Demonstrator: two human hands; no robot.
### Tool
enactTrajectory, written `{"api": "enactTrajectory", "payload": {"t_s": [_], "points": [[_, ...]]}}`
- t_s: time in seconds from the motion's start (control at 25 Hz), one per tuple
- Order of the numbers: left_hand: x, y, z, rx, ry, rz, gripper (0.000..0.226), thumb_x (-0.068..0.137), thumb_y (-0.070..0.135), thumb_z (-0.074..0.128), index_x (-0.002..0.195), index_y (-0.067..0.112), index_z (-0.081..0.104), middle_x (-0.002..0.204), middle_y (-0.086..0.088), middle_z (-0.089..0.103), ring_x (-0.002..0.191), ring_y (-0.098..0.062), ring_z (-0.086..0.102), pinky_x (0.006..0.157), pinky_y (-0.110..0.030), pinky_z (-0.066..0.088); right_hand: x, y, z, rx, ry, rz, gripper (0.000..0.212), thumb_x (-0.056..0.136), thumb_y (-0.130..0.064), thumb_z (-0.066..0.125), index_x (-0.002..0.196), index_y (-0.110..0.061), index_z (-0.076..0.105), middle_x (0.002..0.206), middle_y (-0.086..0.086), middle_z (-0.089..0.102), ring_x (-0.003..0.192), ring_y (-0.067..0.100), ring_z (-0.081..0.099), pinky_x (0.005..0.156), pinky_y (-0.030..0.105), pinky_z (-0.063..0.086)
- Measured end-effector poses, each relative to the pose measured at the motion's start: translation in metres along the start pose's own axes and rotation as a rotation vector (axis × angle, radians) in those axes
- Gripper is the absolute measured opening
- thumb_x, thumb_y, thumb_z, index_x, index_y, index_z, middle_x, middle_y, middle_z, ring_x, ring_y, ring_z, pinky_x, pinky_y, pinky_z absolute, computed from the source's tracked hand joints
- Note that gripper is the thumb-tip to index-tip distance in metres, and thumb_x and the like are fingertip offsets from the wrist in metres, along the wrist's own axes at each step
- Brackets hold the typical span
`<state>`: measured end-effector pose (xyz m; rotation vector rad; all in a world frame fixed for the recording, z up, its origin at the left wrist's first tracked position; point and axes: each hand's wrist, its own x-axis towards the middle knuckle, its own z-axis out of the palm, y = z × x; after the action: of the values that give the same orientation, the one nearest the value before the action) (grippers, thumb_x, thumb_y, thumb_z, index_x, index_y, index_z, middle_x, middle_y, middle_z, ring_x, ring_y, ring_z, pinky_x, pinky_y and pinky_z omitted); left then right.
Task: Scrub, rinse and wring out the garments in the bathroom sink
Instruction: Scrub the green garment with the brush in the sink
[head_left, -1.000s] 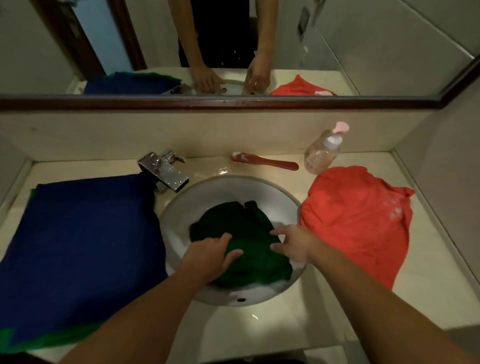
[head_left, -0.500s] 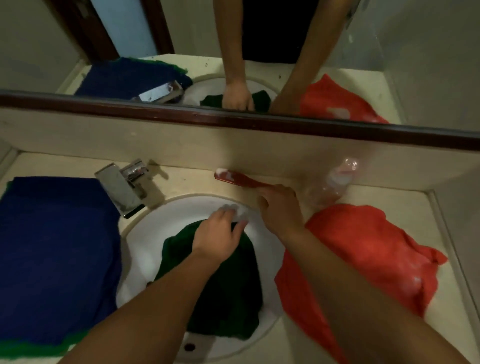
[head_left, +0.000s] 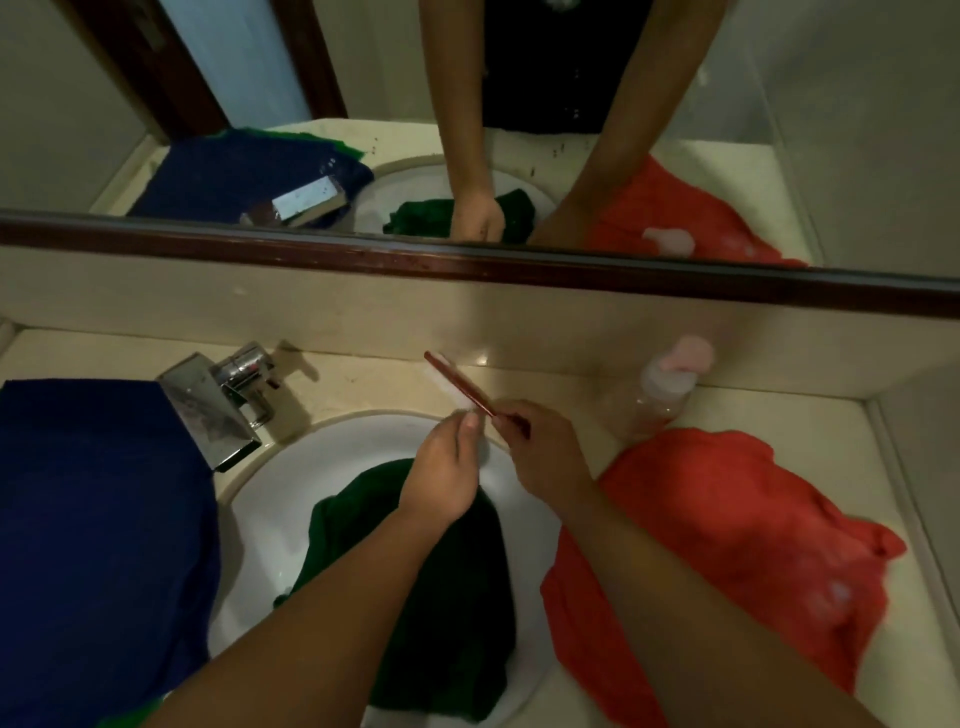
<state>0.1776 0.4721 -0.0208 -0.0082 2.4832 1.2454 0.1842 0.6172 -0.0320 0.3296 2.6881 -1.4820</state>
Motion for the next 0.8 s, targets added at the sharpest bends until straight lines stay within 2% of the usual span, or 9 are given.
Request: {"api": "enactTrajectory", "payload": {"t_s": [0.08,0.16,0.24,0.32,0.4,0.48,0.6,0.68,0.8], "points": [[-0.001,0.009,0.005,-0.268,-0.030,-0.091,0.046,0.110,0.042,0.028,0.117,0.013,0.063,0.111,0.001,0.068,0.107,-0.019,0.064,0.096,-0.036,0.049,-0.026,-0.012,-0.003,0.225,0.048,0.116,0.020,0.103,-0.014,0.058,0.102,-0.013,0.077,0.087,-0.001,0.075,0.076,0.009,0.065,0.072,0.024,0.050],[-0.006,0.015,0.003,-0.368,-0.038,-0.101,0.040,0.109,0.039,0.034,0.108,0.011,0.063,0.102,-0.006,0.070,0.095,-0.020,0.068,0.086,-0.041,0.055,-0.050,-0.026,-0.003,0.375,0.066,0.188,0.023,0.104,-0.014,0.055,0.097,-0.019,0.076,0.076,-0.006,0.073,0.065,0.008,0.064,0.064,0.026,0.051],[-0.015,0.025,-0.003,-0.367,-0.075,-0.058,0.034,0.108,0.039,0.040,0.110,0.012,0.061,0.099,-0.006,0.069,0.089,-0.015,0.067,0.072,-0.030,0.052,-0.069,-0.042,-0.005,0.451,0.065,0.208,0.025,0.105,-0.015,0.055,0.098,-0.029,0.074,0.077,-0.009,0.074,0.069,0.011,0.068,0.068,0.034,0.057],[-0.024,0.033,-0.007,-0.425,-0.133,-0.039,0.025,0.107,0.036,0.047,0.111,0.013,0.057,0.097,-0.005,0.069,0.083,-0.013,0.068,0.063,-0.024,0.050,-0.086,-0.049,-0.009,0.462,0.061,0.236,0.022,0.106,-0.017,0.055,0.106,-0.031,0.072,0.083,-0.009,0.074,0.075,0.012,0.070,0.069,0.035,0.060],[-0.032,0.041,-0.010,-0.495,-0.257,-0.022,0.015,0.106,0.029,0.051,0.107,0.014,0.053,0.090,-0.007,0.069,0.069,-0.014,0.067,0.054,-0.026,0.050,-0.100,-0.050,-0.028,0.262,0.200,0.164,0.017,0.103,-0.021,0.059,0.101,-0.030,0.073,0.080,-0.013,0.072,0.073,0.004,0.066,0.068,0.029,0.055],[-0.035,0.047,-0.010,-0.428,-0.397,0.017,0.013,0.106,0.026,0.051,0.105,0.014,0.051,0.085,-0.008,0.067,0.057,-0.014,0.062,0.046,-0.026,0.044,-0.106,-0.052,-0.062,0.027,0.431,0.076,0.014,0.100,-0.021,0.063,0.097,-0.023,0.076,0.084,-0.014,0.070,0.077,0.002,0.061,0.074,0.027,0.049],[-0.036,0.067,-0.010,-0.245,-0.553,0.083,0.022,0.106,0.031,0.051,0.116,0.011,0.051,0.089,-0.008,0.068,0.049,-0.015,0.057,0.040,-0.023,0.040,-0.103,-0.060,-0.123,-0.221,0.691,0.032,0.016,0.099,-0.019,0.063,0.103,-0.015,0.077,0.094,0.004,0.073,0.091,0.022,0.060,0.084,0.034,0.042],[-0.037,0.082,-0.006,-0.175,-0.563,0.149,0.028,0.105,0.035,0.052,0.124,0.015,0.050,0.091,-0.008,0.068,0.047,-0.015,0.053,0.038,-0.022,0.039,-0.090,-0.064,-0.153,-0.281,0.717,0.032,0.019,0.099,-0.018,0.062,0.109,-0.013,0.077,0.104,0.008,0.074,0.100,0.029,0.060,0.093,0.038,0.042],[-0.031,0.104,0.005,-0.137,-0.492,0.235,0.029,0.104,0.038,0.053,0.131,0.027,0.052,0.084,-0.008,0.063,0.041,-0.012,0.048,0.037,-0.022,0.039,-0.067,-0.065,-0.174,-0.258,0.620,0.045,0.023,0.098,-0.022,0.066,0.112,-0.010,0.078,0.114,0.012,0.074,0.110,0.030,0.063,0.100,0.038,0.044]]}}
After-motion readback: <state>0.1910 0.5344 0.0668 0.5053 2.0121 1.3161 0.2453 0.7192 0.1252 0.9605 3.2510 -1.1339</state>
